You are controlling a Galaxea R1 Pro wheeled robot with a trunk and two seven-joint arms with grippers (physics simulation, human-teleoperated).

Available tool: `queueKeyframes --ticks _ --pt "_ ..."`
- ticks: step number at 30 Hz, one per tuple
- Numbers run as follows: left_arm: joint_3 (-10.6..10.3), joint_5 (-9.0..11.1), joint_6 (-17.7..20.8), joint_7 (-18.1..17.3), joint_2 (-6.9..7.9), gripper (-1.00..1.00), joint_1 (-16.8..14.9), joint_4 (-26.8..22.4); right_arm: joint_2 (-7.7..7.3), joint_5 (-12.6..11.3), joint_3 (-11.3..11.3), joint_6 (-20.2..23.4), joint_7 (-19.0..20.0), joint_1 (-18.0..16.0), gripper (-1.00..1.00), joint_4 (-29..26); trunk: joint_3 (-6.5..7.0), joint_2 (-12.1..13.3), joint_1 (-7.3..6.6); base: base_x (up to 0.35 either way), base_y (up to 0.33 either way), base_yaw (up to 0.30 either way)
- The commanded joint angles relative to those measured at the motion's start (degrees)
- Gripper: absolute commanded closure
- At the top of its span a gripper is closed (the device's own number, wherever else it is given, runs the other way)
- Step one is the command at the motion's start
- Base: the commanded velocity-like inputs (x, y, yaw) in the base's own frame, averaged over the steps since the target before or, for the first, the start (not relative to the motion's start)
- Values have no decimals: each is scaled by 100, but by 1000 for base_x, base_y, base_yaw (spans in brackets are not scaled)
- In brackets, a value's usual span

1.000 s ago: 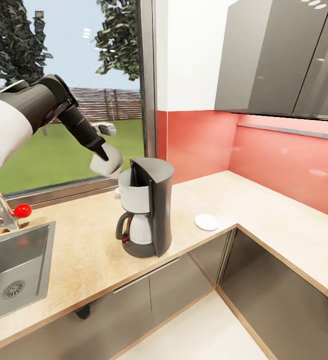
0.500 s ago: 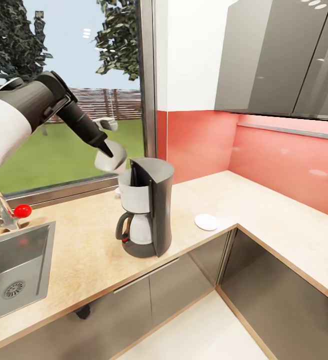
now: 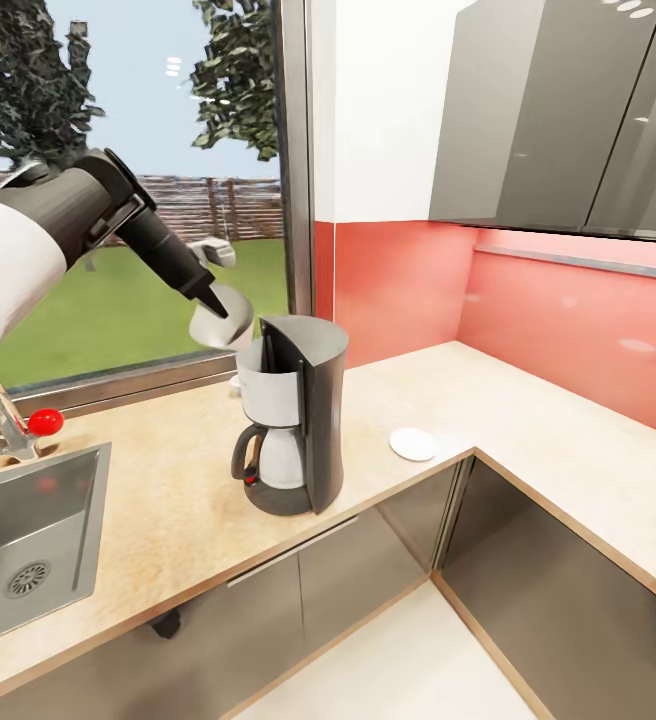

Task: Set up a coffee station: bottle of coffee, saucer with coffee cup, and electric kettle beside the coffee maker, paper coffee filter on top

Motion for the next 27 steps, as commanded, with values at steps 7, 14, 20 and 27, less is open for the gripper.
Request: queueKeyframes --ticks 7,14,20,27 --pt "4 -19 16 -40 4 100 64 -20 1 -39 -14 -20 7 -3 -100 1 -13 -12 3 0 0 0" --pt "4 -16 -79 -40 7 100 72 13 1 -39 -10 -20 6 -3 -100 1 -13 -12 3 17 36 0" --pt "-1 -10 -87 -40 -6 100 102 7 1 -39 -13 -20 6 -3 -100 1 -13 -12 3 47 85 0" --pt "9 2 -85 -40 -53 100 139 -31 1 -39 -14 -20 6 -3 -100 1 -13 -12 3 5 8 0"
